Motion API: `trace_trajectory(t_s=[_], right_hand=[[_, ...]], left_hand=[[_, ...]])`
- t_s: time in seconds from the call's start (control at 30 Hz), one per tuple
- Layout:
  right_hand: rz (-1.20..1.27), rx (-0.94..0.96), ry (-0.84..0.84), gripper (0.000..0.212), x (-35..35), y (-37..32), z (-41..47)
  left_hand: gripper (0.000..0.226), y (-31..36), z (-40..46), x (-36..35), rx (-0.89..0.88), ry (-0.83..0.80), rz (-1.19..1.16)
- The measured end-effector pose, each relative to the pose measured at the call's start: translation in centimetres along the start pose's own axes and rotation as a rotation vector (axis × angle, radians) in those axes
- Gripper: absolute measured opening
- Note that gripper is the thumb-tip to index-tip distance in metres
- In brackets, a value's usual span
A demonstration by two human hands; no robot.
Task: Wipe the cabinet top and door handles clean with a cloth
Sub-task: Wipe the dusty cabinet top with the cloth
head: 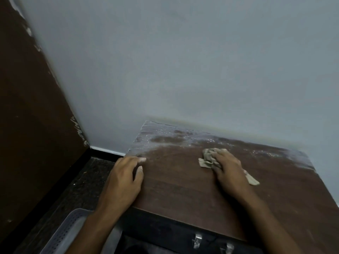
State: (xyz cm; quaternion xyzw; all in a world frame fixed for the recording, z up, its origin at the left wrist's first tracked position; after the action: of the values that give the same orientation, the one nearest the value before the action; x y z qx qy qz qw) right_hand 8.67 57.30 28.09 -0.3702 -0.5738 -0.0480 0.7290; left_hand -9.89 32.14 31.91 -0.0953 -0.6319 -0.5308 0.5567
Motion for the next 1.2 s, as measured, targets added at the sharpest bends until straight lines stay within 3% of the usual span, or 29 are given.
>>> trace_trajectory(t_s=[0.1,0.33,0.47,0.57,0.67,0.77,0.87,1.07,1.2], right_hand=[[-0.139,-0.092,-0.041,0.046,-1.5,-0.8,-0.3],[-0.009,0.235,-0.228,0.05,-8.8,-15.3,1.3],[-0.053,0.201,-0.234,0.05,-10.7,-18.5,5.9],[-0.026,0.337,-0.29,0.048,-11.7,-20.8,4.0],[-0.03,0.471,-0.344,0.046,-11.4,-19.8,2.0],[-0.043,0.329,-0.285,0.044,-10.2,-16.3,5.1],[-0.083,0.246,-0.268,0.049,-10.6,-17.5,6.5],[-0.059,0.538,-0.391,0.049,-12.6,-21.1,3.0],[-0.089,0.353,-0.272,0.047,-12.1,-19.6,7.6]], left_hand=[[0.026,-1.7,-0.9,0.5,0.047,0.011,0.005],[0.033,-4.0,-0.9,1.4,0.134,0.042,0.037],[0.035,-4.5,0.4,1.7,0.161,0.036,0.087],[0.033,-5.1,0.6,2.1,0.164,0.057,0.051],[0.034,-6.2,0.1,2.7,0.199,0.084,-0.012],[0.035,-7.4,-0.9,2.8,0.256,0.081,-0.065],[0.038,-8.0,-2.0,2.3,0.3,0.086,-0.11],[0.037,-8.6,-2.3,2.4,0.327,0.105,-0.141],[0.034,-8.6,-2.5,2.8,0.316,0.086,-0.152]])
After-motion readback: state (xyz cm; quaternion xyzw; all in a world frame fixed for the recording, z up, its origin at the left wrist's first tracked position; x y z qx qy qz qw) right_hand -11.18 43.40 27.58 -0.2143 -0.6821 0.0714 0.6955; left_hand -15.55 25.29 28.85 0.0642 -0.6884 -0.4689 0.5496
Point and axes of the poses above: each hand's wrist, its own z-axis towards the middle knuckle, its own x-axis out of the back of the hand, y = z × x, the point moved 10 cm from there along z, towards the middle knuckle, and after that the axes turned 11 degrees about -y, right-handed, at the moved point
